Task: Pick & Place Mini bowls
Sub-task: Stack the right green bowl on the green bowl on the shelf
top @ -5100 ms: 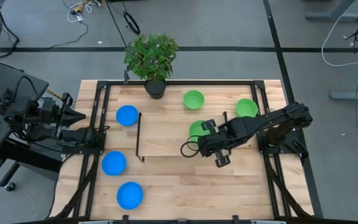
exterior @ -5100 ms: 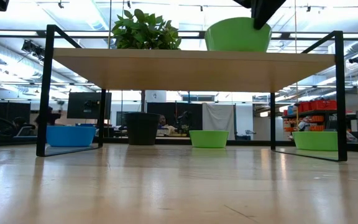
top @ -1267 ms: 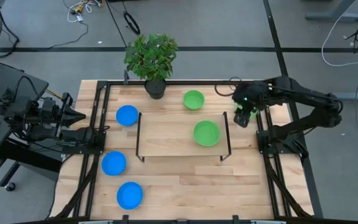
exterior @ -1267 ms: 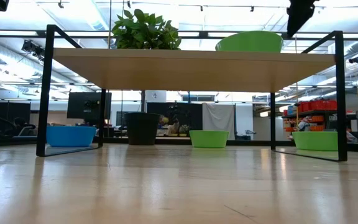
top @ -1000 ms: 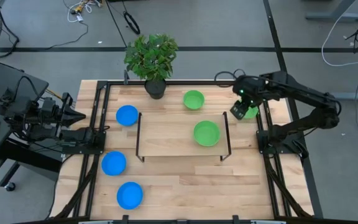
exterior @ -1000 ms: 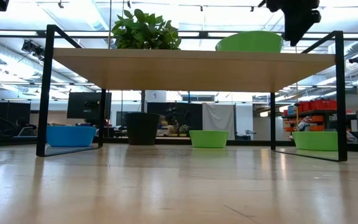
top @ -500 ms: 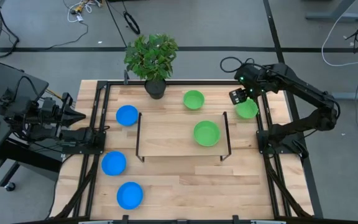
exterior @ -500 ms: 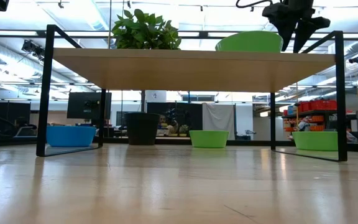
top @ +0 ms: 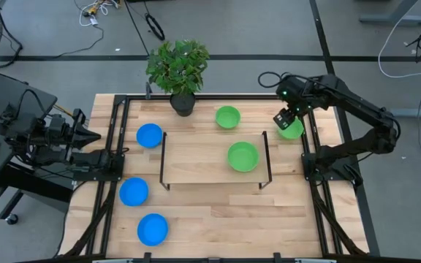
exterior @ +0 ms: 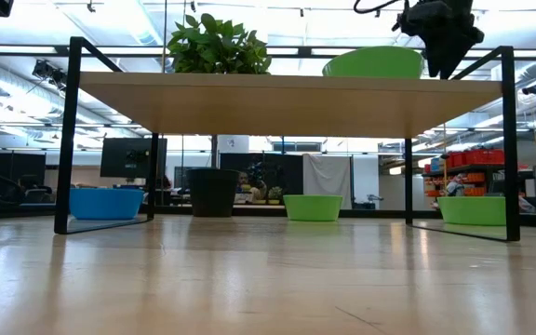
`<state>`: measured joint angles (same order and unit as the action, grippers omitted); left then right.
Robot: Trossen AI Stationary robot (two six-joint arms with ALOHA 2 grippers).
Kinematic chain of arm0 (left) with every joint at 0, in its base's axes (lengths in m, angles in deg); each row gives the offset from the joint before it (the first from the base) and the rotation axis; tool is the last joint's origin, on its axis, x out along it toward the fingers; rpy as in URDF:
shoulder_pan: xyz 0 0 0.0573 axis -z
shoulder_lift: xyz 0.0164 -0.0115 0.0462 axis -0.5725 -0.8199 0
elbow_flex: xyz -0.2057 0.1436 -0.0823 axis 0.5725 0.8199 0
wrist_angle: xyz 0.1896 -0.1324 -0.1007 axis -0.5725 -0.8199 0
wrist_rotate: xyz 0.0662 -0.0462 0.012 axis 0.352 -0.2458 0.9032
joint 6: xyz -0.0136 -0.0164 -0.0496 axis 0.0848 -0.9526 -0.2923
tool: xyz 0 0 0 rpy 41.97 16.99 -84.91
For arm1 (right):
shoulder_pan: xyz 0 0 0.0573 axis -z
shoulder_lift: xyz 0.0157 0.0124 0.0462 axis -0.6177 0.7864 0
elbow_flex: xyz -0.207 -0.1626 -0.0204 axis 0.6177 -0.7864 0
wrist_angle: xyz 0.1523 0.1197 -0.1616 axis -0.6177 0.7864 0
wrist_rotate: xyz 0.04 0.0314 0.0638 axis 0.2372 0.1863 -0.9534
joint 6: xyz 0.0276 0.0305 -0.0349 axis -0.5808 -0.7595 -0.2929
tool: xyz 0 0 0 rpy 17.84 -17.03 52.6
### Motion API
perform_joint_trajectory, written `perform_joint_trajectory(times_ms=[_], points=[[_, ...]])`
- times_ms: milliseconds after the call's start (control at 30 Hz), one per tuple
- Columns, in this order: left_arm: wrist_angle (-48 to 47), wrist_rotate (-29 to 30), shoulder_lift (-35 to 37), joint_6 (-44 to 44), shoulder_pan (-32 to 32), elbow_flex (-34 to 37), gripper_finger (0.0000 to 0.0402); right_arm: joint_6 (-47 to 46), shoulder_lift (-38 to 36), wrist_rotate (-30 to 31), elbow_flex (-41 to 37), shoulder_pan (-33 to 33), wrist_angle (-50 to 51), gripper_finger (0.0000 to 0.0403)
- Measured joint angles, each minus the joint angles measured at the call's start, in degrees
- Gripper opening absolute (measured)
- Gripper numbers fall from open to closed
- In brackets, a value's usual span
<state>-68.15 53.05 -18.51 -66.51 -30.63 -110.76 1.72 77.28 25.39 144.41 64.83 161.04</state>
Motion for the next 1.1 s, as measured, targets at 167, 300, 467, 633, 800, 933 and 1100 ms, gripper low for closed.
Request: perform_joint_trajectory(times_ms=[167,300,467,633,800,933,1100], points=[[0.02,-0.02,-0.01,0.0,0.01,0.0,0.0023,7.01,-2.81,-0.65,-7.3,1.29,-1.47,0.021],[0.02,-0.01,0.0,0.0,0.0,0.0,0.0023,12.08,-5.86,-0.64,-13.99,2.76,-3.36,0.021],[0.0,-0.02,0.0,-0.01,0.0,0.0,0.0023,19.21,-9.47,-0.64,-21.29,3.67,-5.52,0.021],[0.0,-0.01,0.0,0.0,0.01,0.0,0.0023,25.46,-12.05,-0.66,-26.89,3.69,-7.37,0.021],[0.02,0.0,-0.01,-0.02,0.0,0.0,0.0023,29.98,-13.44,-0.64,-30.92,3.69,-10.27,0.021],[0.02,-0.01,0.0,-0.01,0.0,0.0,0.0023,33.31,-14.18,-0.66,-32.99,3.69,-12.52,0.021],[0.02,-0.01,0.0,0.0,0.01,-0.01,0.0023,33.64,-14.26,-3.03,-36.32,3.74,-15.59,0.021]])
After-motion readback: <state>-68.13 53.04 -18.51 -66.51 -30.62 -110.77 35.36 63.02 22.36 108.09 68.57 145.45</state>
